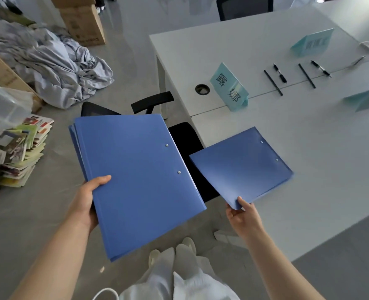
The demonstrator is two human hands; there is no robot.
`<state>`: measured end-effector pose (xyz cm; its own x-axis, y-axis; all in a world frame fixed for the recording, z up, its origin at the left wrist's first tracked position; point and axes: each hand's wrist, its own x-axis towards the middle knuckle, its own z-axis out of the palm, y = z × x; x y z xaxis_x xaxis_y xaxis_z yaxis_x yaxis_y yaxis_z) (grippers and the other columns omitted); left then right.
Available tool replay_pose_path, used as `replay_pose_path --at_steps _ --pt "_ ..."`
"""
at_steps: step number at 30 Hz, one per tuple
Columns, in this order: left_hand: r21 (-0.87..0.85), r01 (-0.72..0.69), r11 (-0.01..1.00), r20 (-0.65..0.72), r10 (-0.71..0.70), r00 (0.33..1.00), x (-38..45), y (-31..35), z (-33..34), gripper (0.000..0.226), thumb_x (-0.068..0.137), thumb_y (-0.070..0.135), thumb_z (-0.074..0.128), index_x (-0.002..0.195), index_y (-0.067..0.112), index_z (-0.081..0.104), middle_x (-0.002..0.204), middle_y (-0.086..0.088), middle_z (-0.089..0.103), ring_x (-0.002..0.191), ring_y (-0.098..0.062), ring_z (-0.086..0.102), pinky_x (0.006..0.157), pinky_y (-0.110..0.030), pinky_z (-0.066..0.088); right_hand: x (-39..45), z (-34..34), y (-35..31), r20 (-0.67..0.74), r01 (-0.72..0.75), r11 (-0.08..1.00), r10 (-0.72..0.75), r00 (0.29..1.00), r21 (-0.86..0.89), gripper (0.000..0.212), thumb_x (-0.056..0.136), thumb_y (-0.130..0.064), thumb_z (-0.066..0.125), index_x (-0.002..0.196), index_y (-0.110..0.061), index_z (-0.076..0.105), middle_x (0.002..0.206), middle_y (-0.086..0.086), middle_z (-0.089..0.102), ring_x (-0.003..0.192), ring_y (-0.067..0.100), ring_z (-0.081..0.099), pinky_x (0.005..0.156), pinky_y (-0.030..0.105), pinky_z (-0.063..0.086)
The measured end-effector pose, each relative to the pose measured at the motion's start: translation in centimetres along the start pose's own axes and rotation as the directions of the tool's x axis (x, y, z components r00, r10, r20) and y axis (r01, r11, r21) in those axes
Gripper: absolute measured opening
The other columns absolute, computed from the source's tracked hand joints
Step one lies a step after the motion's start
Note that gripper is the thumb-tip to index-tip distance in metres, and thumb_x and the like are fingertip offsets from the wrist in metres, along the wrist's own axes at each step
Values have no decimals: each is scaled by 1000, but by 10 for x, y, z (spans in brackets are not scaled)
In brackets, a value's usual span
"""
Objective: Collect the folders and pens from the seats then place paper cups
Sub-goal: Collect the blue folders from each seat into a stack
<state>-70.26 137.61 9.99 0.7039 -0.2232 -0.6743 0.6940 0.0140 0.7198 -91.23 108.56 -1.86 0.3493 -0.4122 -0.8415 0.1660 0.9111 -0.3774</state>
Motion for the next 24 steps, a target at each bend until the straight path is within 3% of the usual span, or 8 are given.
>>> replay_pose_path --at_steps 5,8,11,14,16,18,21,24 --pt "-23 -14 1000 19 14 1000 -3 3 8 16 90 23 59 102 18 68 89 -4 76 70 -24 74 72 -41 53 -26 1 -15 300 11 990 -54 953 143 51 66 1 73 110 -21 58 108 2 60 87 18 54 44 22 46" --pt "-44 -23 999 36 25 999 -5 5 14 17 91 24 59 102 17 69 92 -6 77 71 -24 74 72 -41 53 -43 -4 -21 409 -18 991 -38 912 132 48 65 1 75 106 -16 59 98 2 61 74 16 59 46 19 47" --pt "-71 -29 997 50 32 998 -7 6 20 23 90 25 60 110 16 69 99 -5 76 77 -24 75 70 -39 55 -49 -8 -24 433 98 994 -64 899 -57 42 74 -2 69 113 -15 59 106 6 62 73 15 66 56 19 51" --pt "-100 -40 994 63 46 997 -7 5 23 37 87 27 63 122 15 65 112 -8 73 89 -26 74 65 -36 59 -60 3 -35 540 77 978 42 841 -196 60 62 -8 84 116 -22 62 102 3 66 71 17 65 51 22 47" --pt "-114 -68 991 64 76 995 -8 3 25 43 87 26 64 129 14 61 119 -9 70 99 -28 71 66 -36 60 -66 14 -44 569 119 937 96 817 -328 51 76 -5 70 123 -24 60 104 1 67 71 17 66 48 24 46" --pt "-121 -104 987 49 111 993 -12 2 25 42 89 24 63 130 14 61 120 -9 70 100 -28 71 65 -34 60 -69 29 -52 593 159 872 172 787 -464 53 86 0 53 132 -25 56 118 1 67 82 21 67 54 28 48" --pt "-132 -109 985 28 114 993 -20 2 23 41 90 25 62 129 12 61 119 -11 70 92 -25 73 61 -33 60 -68 47 -63 634 217 757 314 707 -616 56 91 2 48 139 -26 50 135 4 60 113 30 61 80 41 54" --pt "-118 -105 988 -23 103 994 -29 0 13 45 86 36 66 127 17 62 112 -6 73 88 -23 74 63 -34 58 -68 69 -67 609 263 620 449 654 -739 57 91 1 50 141 -25 47 139 3 57 124 28 56 91 44 54"
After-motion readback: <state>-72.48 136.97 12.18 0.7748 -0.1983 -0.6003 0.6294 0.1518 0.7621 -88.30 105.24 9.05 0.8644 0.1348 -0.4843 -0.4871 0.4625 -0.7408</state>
